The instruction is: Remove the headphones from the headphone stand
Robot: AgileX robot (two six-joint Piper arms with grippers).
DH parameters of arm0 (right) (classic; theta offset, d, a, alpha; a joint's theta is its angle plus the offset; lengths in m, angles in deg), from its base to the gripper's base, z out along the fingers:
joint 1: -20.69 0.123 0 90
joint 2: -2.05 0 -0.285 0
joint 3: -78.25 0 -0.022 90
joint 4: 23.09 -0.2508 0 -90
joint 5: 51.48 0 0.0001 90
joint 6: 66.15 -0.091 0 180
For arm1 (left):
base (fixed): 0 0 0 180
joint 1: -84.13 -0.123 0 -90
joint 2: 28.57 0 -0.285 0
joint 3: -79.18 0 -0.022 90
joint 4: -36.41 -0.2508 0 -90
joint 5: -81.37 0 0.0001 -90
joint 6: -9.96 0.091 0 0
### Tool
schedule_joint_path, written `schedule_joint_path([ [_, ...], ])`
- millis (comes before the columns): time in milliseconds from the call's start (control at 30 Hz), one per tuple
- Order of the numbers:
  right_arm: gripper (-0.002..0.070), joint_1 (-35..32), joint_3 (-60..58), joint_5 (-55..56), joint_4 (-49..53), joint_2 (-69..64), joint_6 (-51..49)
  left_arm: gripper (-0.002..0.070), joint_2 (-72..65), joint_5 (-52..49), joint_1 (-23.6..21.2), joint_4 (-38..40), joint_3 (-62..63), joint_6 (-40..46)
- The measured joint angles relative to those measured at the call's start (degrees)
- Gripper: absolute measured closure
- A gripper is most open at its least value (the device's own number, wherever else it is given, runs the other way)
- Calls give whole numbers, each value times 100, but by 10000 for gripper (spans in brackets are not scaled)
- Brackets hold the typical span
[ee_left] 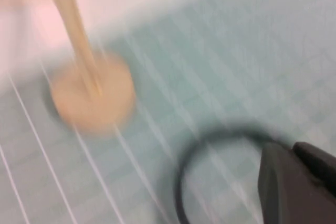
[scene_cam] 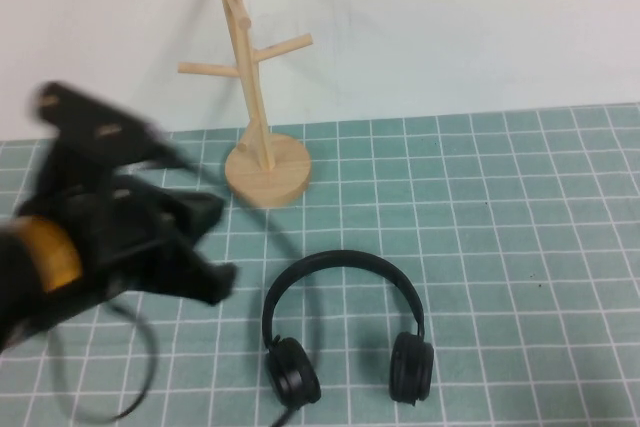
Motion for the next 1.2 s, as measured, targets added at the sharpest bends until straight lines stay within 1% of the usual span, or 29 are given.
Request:
schedule_joint_path([
  [100, 685, 0, 0, 0, 10, 0, 0, 672, 933, 1339, -390, 38, -927, 138],
  [200, 685, 0, 0, 0, 10, 0, 0, 672, 1847, 2101, -866, 39, -1738, 308],
  [367, 685, 0, 0, 0, 10, 0, 0, 673, 3256, 2394, -1824, 86, -2696, 604],
  [500, 685, 0, 0, 0, 10, 0, 0, 673, 4312, 2430, -2627, 330, -3268, 674],
  [633, 685, 0, 0, 0, 10, 0, 0, 673, 5109, 2528, -3177, 475, -3814, 678],
  [767, 685, 0, 0, 0, 10, 0, 0, 673, 5830, 2541, -3259, 508, -4336, 691],
  [900, 685, 0, 0, 0, 10, 4, 0, 673, 5931, 2365, -3259, 562, -4522, 691],
  [1000, 685, 0, 0, 0, 10, 4, 0, 673, 5942, 1848, -3259, 606, -4522, 621],
  [1200, 685, 0, 0, 0, 10, 4, 0, 673, 5942, 416, -3259, 606, -4522, 664],
])
